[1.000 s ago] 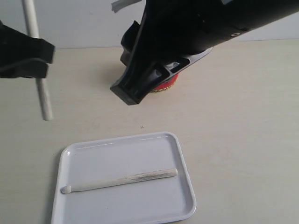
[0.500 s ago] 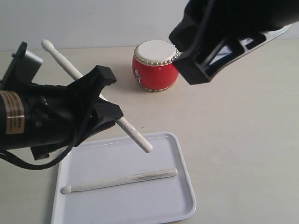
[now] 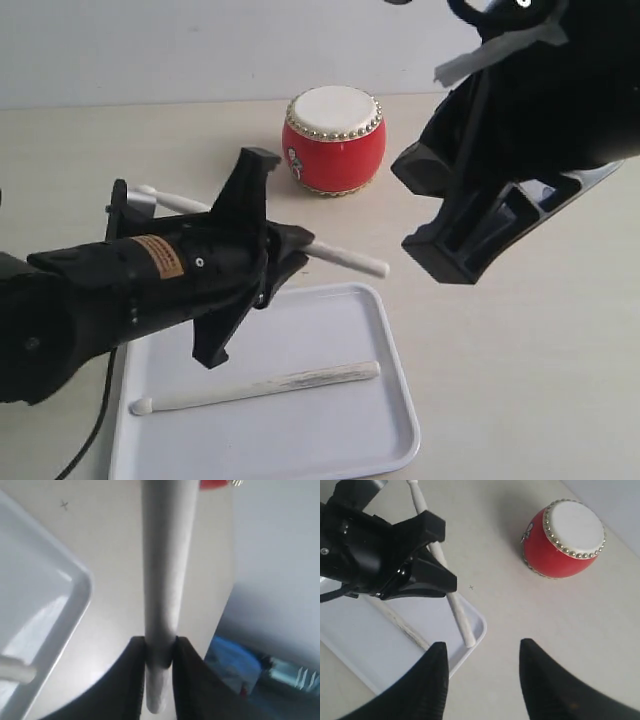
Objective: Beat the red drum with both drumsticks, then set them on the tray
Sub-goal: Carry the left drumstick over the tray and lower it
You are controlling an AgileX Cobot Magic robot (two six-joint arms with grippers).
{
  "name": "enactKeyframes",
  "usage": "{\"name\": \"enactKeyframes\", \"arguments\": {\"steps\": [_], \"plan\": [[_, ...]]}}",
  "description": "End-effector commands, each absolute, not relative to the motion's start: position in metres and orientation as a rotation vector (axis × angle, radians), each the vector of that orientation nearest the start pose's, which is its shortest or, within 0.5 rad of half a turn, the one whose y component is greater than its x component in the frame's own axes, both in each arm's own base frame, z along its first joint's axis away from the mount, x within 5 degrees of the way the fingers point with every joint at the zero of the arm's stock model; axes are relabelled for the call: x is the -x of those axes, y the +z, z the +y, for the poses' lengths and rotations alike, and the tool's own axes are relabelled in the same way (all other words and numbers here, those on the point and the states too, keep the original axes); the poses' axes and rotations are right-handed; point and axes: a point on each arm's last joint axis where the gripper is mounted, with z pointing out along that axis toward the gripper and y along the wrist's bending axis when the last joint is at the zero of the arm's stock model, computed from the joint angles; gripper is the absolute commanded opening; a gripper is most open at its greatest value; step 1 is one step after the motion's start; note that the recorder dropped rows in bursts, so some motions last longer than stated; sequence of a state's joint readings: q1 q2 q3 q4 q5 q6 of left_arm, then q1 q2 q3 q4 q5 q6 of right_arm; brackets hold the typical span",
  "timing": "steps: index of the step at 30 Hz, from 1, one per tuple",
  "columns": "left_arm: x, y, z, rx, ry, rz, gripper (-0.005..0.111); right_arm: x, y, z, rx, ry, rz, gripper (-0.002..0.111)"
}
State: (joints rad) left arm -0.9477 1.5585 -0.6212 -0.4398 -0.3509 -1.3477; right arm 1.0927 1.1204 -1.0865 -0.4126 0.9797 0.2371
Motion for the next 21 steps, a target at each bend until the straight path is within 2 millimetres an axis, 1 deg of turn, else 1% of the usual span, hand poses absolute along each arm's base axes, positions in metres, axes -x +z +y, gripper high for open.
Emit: {"name": "enactKeyframes", "arguments": {"steps": [1, 3, 4, 6, 8, 9, 12, 14, 16, 17, 19, 21], "plan": [[-0.185, 0.188, -0.229, 1.313, -1.272, 1.847, 0.0, -0.126, 0.364, 0.177, 1.113, 0.092, 2.102, 0.043], [-0.18, 0.191, -0.234, 1.33, -1.241, 1.81, 0.0, -0.126, 0.364, 0.176, 1.113, 0.087, 2.099, 0.043], [-0.176, 0.192, -0.242, 1.319, -1.196, 1.82, 0.0, -0.127, 0.364, 0.176, 1.114, 0.082, 2.096, 0.043], [-0.168, 0.189, -0.251, 1.334, -1.163, 1.851, 0.0, -0.126, 0.364, 0.176, 1.114, 0.075, 2.103, 0.043], [-0.163, 0.186, -0.253, 1.38, -1.145, 1.855, 0.0, -0.126, 0.363, 0.175, 1.115, 0.067, 2.111, 0.043], [-0.157, 0.183, -0.253, 1.435, -1.117, 1.852, 0.0, -0.126, 0.363, 0.174, 1.116, 0.064, 2.114, 0.043], [-0.147, 0.178, -0.251, 1.559, -1.045, 1.791, 0.0, -0.126, 0.363, 0.174, 1.116, 0.062, 2.119, 0.043], [-0.147, 0.177, -0.255, 1.604, -1.044, 1.765, 0.0, -0.126, 0.362, 0.174, 1.117, 0.061, 2.121, 0.043], [-0.151, 0.18, -0.268, 1.583, -1.077, 1.779, 0.0, -0.126, 0.362, 0.174, 1.117, 0.061, 2.121, 0.043], [-0.152, 0.18, -0.277, 1.549, -1.092, 1.818, 0.0, -0.126, 0.362, 0.174, 1.117, 0.059, 2.123, 0.043], [-0.15, 0.175, -0.283, 1.55, -1.089, 1.88, 0.0, -0.126, 0.362, 0.173, 1.122, 0.049, 2.129, 0.043], [-0.146, 0.168, -0.284, 1.597, -1.06, 1.901, 0.0, -0.127, 0.361, 0.17, 1.125, 0.008, 2.136, 0.043]]}}
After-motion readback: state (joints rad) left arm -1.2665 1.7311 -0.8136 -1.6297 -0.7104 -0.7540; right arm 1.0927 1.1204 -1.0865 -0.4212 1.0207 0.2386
